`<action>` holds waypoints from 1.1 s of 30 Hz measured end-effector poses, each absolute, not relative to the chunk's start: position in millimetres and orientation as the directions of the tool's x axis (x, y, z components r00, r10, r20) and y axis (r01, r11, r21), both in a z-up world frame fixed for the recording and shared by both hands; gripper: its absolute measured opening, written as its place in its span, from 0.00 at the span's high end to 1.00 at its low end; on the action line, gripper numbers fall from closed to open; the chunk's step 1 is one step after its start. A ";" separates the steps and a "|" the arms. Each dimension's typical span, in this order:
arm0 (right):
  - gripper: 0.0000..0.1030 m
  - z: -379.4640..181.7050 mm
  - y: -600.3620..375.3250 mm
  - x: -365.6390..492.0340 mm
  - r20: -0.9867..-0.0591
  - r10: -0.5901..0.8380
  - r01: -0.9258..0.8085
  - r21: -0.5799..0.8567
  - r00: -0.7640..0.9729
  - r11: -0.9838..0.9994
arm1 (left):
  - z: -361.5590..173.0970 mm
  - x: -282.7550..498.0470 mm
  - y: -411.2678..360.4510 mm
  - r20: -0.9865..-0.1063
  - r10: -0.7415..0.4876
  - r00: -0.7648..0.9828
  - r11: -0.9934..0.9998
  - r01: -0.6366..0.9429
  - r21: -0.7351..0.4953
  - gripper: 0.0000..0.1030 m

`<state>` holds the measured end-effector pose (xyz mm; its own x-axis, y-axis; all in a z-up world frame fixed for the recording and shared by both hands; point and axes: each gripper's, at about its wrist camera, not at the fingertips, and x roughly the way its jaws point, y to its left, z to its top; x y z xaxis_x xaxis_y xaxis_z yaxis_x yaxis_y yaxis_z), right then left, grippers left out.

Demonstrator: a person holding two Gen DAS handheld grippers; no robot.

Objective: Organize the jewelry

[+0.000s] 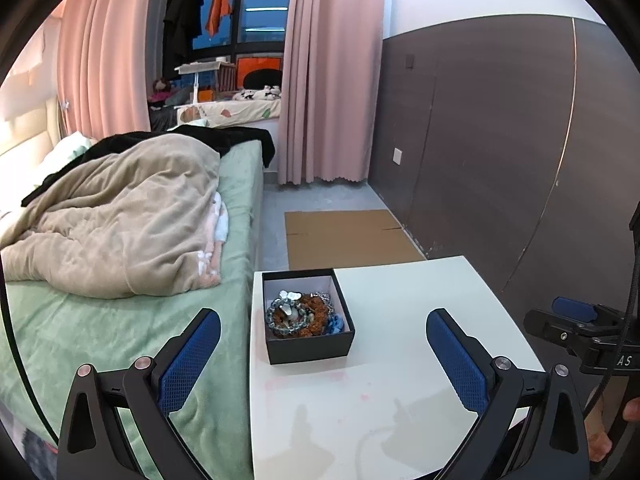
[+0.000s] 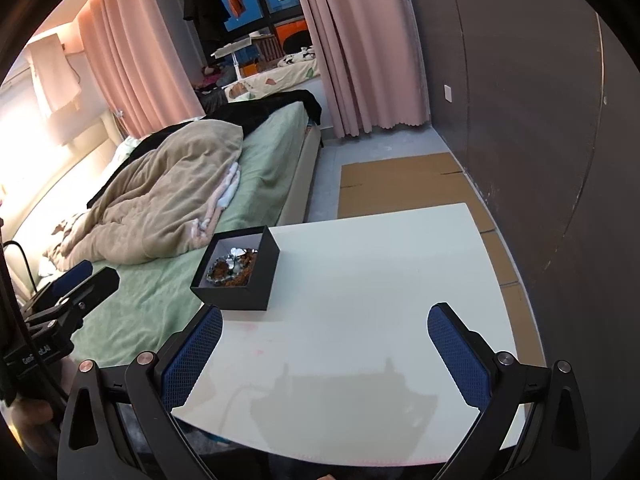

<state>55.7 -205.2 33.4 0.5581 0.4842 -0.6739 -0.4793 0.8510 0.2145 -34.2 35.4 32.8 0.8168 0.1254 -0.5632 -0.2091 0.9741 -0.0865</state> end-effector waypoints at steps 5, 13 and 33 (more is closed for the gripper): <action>0.00 32.0 -204.5 56.0 -0.675 0.485 -0.479 0.217 0.556 0.850 | 33.6 -36.7 37.5 -0.555 0.139 0.820 0.971 -0.224 -0.088 0.00; 0.00 32.3 -205.6 55.1 -0.671 0.482 -0.472 0.217 0.564 0.854 | 33.8 -38.1 37.5 -0.554 0.142 0.820 0.971 -0.224 -0.081 0.00; 0.00 31.8 -204.4 55.4 -0.671 0.471 -0.468 0.205 0.573 0.860 | 27.4 -32.5 37.3 -0.575 0.148 0.805 0.971 -0.228 -0.069 0.00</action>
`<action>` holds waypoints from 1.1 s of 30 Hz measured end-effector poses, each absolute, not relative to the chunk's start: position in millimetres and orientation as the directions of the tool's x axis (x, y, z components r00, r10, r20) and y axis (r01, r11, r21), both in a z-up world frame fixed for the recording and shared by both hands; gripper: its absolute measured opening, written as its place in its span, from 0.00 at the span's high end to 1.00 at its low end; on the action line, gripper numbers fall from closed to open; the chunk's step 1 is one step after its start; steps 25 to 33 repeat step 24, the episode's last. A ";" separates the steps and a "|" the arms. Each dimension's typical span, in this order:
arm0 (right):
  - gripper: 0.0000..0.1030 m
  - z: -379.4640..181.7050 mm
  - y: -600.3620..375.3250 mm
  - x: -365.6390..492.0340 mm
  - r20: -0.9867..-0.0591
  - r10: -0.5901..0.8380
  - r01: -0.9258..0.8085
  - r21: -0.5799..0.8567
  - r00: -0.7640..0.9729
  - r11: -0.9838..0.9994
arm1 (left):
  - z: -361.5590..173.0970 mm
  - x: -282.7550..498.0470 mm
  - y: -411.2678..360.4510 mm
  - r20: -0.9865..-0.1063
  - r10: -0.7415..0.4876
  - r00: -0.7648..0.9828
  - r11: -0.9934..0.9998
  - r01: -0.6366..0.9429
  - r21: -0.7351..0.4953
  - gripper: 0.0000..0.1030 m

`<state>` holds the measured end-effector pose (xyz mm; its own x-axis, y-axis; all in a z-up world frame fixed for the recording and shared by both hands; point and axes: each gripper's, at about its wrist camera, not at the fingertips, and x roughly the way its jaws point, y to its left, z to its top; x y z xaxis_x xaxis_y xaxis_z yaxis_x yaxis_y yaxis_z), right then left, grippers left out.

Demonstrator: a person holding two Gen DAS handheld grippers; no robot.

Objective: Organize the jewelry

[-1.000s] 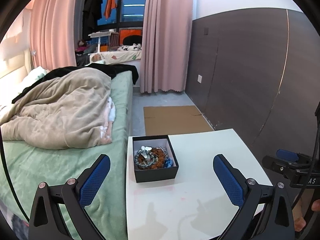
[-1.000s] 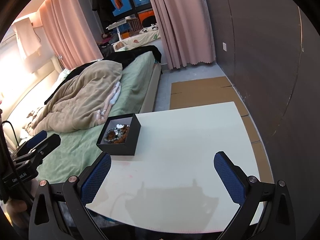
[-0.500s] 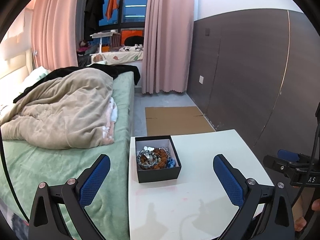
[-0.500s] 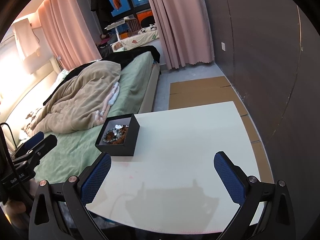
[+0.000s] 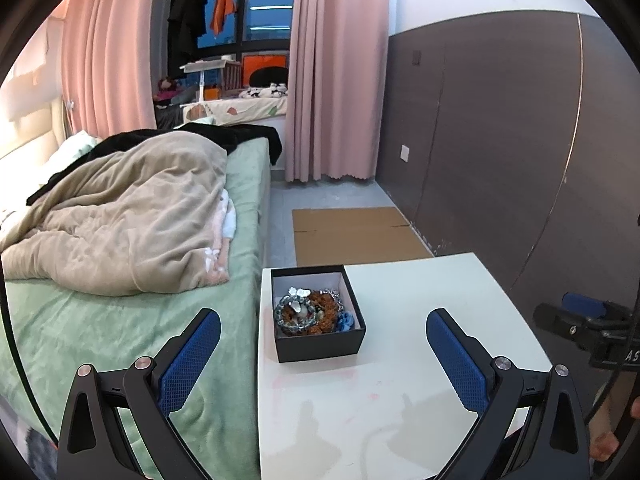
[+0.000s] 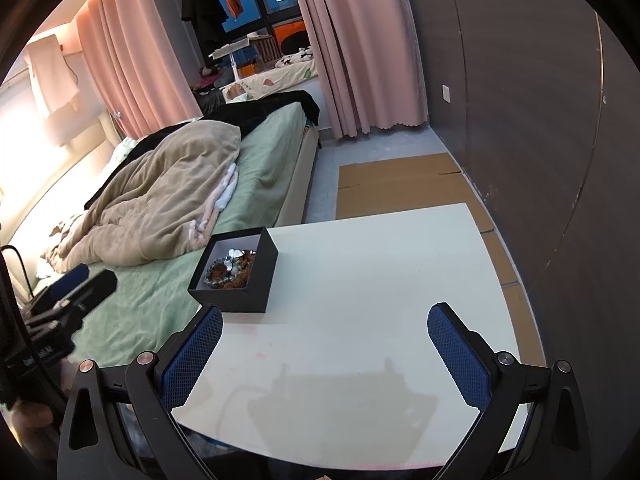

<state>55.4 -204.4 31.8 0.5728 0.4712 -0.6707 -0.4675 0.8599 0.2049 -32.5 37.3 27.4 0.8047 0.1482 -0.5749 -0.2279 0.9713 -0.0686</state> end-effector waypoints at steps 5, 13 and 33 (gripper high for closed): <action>0.00 31.7 -204.2 57.2 -0.671 0.473 -0.468 0.208 0.571 0.859 | 27.4 -31.6 38.3 -0.568 0.155 0.808 0.970 -0.234 -0.069 0.00; 0.00 28.8 -202.9 56.7 -0.678 0.467 -0.467 0.202 0.568 0.861 | 26.4 -31.5 41.6 -0.572 0.150 0.806 0.969 -0.235 -0.077 0.00; 0.00 25.9 -200.9 58.2 -0.691 0.459 -0.464 0.198 0.559 0.864 | 26.4 -31.3 45.8 -0.576 0.147 0.804 0.968 -0.236 -0.083 0.00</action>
